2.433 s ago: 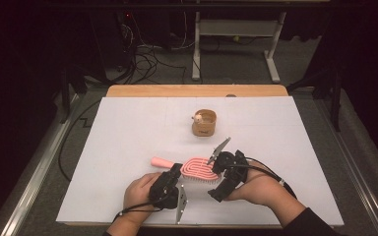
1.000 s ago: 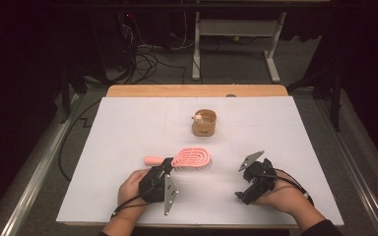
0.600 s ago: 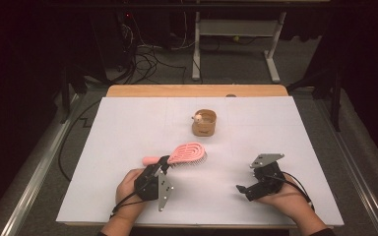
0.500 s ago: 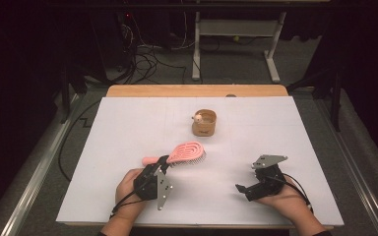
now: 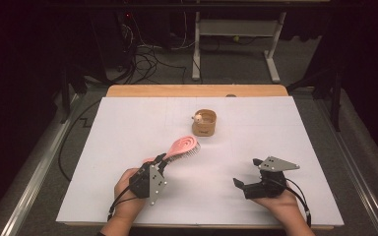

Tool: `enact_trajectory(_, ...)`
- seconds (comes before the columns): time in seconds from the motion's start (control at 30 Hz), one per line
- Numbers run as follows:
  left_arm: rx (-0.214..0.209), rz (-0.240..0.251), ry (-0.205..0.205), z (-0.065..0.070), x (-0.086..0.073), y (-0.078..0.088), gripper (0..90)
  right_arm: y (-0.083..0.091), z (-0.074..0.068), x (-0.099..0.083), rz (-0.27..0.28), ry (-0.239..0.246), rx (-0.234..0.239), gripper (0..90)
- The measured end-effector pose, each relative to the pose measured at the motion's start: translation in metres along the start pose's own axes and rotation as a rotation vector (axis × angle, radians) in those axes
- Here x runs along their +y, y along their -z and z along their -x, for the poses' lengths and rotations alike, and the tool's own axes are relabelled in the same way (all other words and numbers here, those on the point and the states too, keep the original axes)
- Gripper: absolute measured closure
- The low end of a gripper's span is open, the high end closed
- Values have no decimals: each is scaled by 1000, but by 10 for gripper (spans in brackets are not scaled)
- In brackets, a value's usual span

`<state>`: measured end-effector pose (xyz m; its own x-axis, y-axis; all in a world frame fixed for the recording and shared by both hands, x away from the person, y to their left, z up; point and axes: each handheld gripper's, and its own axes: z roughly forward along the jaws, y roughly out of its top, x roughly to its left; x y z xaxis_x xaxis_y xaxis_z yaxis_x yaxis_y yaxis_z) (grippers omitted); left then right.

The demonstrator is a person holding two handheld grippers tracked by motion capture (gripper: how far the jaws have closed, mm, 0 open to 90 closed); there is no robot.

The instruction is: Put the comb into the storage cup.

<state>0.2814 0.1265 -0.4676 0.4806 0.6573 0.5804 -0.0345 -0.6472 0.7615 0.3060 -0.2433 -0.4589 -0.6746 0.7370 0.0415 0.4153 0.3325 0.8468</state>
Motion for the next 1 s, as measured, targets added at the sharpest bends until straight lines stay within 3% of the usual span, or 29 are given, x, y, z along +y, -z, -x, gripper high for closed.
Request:
enact_trajectory(0.1,-12,3,21,-2,-1,1,792,6,-1,-1,74,-29,-15,1)
enact_trajectory(0.13,-14,6,28,-3,-1,1,792,6,-1,-1,74,-29,-15,1)
enact_trajectory(0.33,-35,14,80,-6,-3,2,792,24,-2,1,195,-43,-59,1)
enact_trajectory(0.43,-47,18,103,-6,-3,2,792,28,-2,-2,211,-36,-76,1)
enact_trajectory(0.7,-64,52,148,-7,-3,3,793,26,-1,-7,209,-29,-70,1)
enact_trajectory(1.0,-127,102,296,-16,-7,5,794,26,-2,-7,212,-25,-66,1)
